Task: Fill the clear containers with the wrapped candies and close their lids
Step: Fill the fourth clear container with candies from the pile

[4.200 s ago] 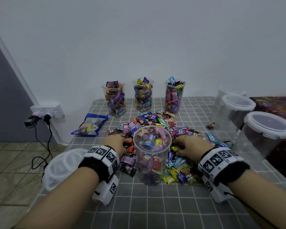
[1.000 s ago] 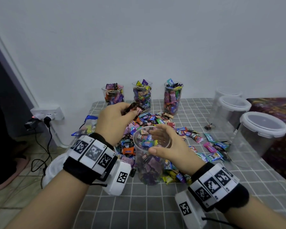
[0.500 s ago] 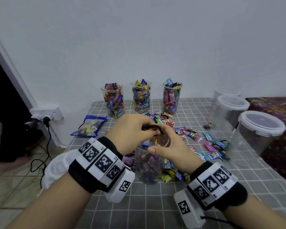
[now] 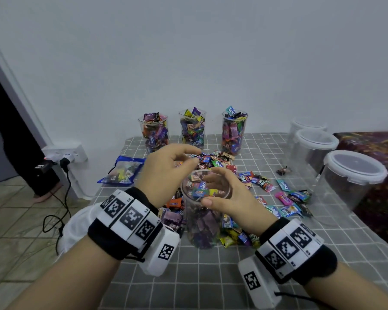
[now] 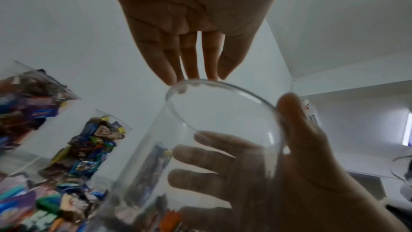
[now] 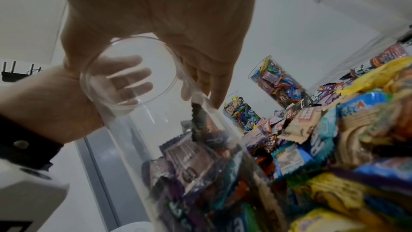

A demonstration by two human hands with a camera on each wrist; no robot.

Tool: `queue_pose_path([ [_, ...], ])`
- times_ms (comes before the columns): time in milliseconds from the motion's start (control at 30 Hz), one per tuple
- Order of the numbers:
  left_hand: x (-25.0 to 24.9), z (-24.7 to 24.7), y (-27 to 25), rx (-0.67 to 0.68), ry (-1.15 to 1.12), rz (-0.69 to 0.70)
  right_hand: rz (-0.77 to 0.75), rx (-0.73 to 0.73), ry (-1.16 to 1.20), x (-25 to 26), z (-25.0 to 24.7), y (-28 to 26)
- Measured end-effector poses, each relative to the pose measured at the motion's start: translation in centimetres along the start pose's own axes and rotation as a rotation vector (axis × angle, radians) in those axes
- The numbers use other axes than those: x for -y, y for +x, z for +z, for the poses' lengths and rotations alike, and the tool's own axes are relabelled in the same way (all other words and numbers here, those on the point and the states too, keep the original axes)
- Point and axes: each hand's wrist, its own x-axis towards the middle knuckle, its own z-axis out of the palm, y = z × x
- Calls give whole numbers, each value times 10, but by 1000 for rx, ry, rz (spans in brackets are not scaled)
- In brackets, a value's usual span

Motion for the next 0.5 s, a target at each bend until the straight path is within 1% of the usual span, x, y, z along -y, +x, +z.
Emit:
queue_pose_path([
  [67, 11, -3, 1, -58, -48, -68, 18, 17, -21, 1, -2, 0],
  [133, 23, -5, 4, -64, -29, -159, 29, 46, -65, 5, -5, -2],
  [200, 35, -7, 5, 5, 85, -254, 46, 82, -157, 9, -8, -3],
  [267, 48, -6, 4, 115, 223, -342, 60, 97, -223, 16, -14, -5],
  [367, 65, -3, 1, 249, 394, -437, 89, 85, -343, 20, -28, -6],
  [433, 77, 2, 0, 317, 473, -493, 138, 63, -492, 20, -40, -5],
  [500, 89, 8, -2, 358, 528, -534, 205, 84, -689, 15, -52, 0],
])
